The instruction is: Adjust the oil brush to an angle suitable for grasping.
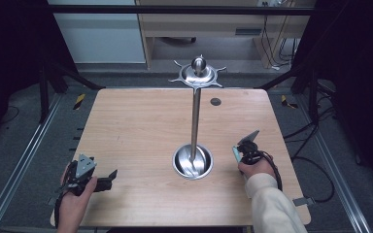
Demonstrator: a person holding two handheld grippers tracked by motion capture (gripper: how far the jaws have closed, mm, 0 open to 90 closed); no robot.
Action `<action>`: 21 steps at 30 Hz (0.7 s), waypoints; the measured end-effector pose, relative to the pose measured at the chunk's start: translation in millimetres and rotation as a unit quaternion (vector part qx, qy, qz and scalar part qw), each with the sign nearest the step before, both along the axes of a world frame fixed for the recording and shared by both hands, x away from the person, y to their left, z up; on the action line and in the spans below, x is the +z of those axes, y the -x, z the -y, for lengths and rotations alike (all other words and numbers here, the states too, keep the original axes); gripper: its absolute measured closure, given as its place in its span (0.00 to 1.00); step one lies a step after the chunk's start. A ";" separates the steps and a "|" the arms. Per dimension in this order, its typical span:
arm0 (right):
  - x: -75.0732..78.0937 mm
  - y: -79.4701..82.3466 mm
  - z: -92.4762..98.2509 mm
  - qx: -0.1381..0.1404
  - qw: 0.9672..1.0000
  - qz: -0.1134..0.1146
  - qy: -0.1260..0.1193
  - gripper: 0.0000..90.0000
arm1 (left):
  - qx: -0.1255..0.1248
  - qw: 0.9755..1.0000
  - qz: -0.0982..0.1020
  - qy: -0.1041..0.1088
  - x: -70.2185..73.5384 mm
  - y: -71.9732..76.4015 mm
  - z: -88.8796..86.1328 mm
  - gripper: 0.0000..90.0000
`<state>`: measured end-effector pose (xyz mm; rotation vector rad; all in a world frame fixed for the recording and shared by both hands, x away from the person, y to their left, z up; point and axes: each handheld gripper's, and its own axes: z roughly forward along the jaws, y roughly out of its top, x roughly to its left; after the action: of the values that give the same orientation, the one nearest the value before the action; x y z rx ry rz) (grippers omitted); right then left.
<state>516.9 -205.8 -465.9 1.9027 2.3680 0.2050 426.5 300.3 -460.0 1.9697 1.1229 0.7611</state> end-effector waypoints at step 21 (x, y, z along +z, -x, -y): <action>36.0 0.6 24.9 0.021 0.994 0.069 -0.082 0.91 | -0.003 1.000 0.002 -0.005 0.6 -0.3 1.1 0.04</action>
<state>516.3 -230.6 -429.9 1.8388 2.3652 0.5315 426.8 299.2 -459.4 1.9784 1.1109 0.7693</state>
